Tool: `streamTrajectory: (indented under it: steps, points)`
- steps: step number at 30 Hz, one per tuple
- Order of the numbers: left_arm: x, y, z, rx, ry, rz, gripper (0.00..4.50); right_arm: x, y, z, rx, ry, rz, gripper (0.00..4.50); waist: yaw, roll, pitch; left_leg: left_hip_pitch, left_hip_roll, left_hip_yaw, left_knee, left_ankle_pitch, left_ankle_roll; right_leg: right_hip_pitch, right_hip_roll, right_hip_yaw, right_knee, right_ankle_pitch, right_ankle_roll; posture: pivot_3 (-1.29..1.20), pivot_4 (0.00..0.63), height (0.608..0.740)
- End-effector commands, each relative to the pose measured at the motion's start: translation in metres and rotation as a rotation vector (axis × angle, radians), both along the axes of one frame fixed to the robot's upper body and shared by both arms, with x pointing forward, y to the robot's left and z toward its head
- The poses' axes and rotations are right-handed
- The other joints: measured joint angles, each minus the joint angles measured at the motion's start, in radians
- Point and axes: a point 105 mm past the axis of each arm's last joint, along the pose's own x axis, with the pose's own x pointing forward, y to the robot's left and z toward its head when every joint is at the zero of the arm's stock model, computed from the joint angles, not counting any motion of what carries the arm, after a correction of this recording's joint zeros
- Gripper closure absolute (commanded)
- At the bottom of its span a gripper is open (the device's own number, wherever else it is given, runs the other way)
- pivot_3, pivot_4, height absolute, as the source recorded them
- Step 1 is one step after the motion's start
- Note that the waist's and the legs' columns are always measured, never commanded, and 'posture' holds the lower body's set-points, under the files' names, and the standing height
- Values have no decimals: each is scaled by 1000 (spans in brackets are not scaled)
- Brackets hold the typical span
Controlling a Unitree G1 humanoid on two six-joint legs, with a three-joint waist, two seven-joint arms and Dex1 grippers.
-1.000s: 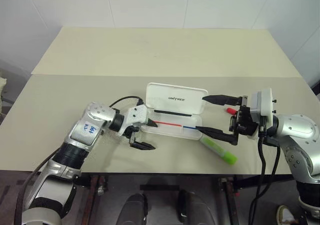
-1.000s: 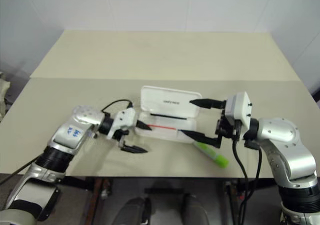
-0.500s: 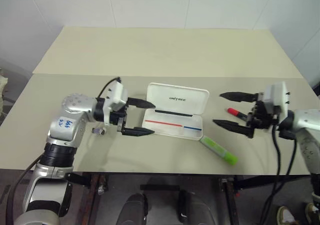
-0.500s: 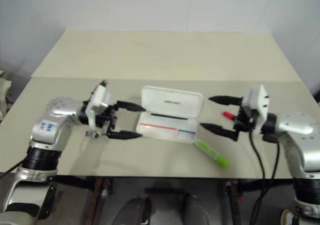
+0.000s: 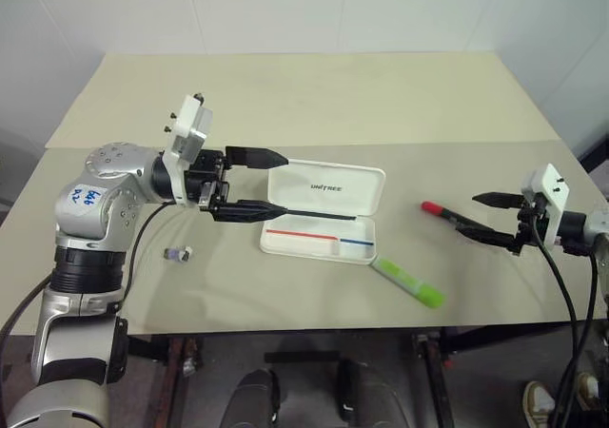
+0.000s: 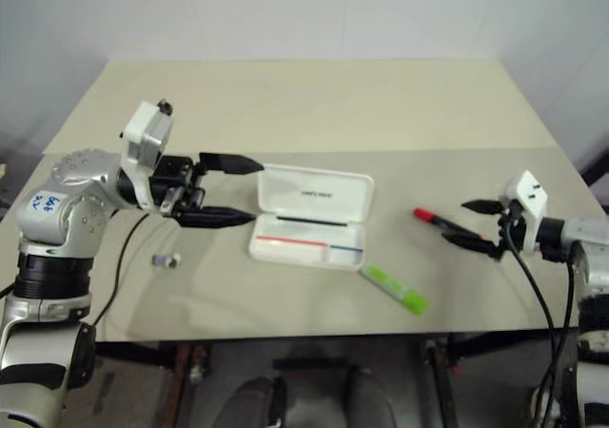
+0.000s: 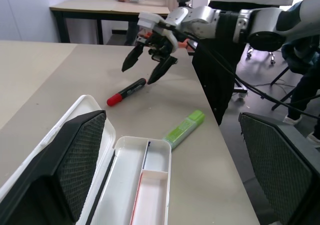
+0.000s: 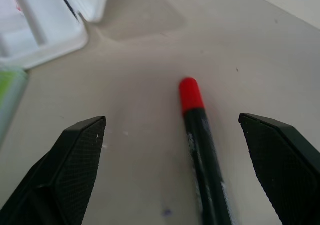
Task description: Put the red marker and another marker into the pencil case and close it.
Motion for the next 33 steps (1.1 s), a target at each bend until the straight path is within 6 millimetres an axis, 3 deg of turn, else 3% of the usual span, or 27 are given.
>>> streamTrajectory:
  steps: [1, 7, 10, 18, 20, 25, 29, 33]
  points:
    - [-8, 2, 21, 1, -86, 7, 39, 9, -5, -5, -19, 2, -27, 0, -1, 0, 0, 1, 1, 0, 0, 0, -1, 0, 1, 0, 0, 0, 0, 0, 150, 740]
    - [-10, 5, 23, 5, -101, 34, 39, 15, -8, -18, -29, 43, -63, 0, 0, 0, 0, 1, 1, 1, 0, 0, -2, 0, 1, 2, 0, 0, 0, 0, 150, 740]
    - [-12, 7, 24, 10, -115, 50, 0, 12, -17, -35, -60, 108, -118, 591, 1, 0, 0, 1, 1, 2, 0, 0, -2, 0, 1, 2, 0, 0, 0, 0, 150, 740]
    - [-12, 11, 22, 21, -123, 68, 0, 9, -18, -44, -55, 130, -124, 3375, 2, 0, 0, 8, 1, 2, 0, -1, -2, 7, 1, 3, -1, 0, 0, 0, 150, 740]
    - [-12, 10, 21, 22, -122, 67, 0, 9, -17, -44, -52, 125, -118, 3885, 2, 0, 0, 10, 1, 3, 0, -1, -2, 8, 1, 4, -1, 0, 0, 0, 150, 740]
    - [-9, 8, 14, 27, -127, 65, 0, 13, -10, -38, -56, 64, -89, 3886, 1, 0, 0, 11, 1, 4, 0, -1, -3, 8, 1, 5, 0, 0, -1, 0, 150, 740]
    - [0, 16, 6, 15, -131, 106, 0, 19, 11, -6, -23, -66, 33, 3886, -2, 0, 0, 11, 1, 6, -1, -1, -3, 7, 1, 6, 0, 0, -1, 0, 150, 740]
    - [9, 28, -7, 34, -99, 174, 0, 9, 40, 22, -15, -142, 187, 3886, -7, 0, 0, 11, 2, 8, -2, -1, -4, 4, 1, 8, 3, 0, -1, 0, 150, 740]
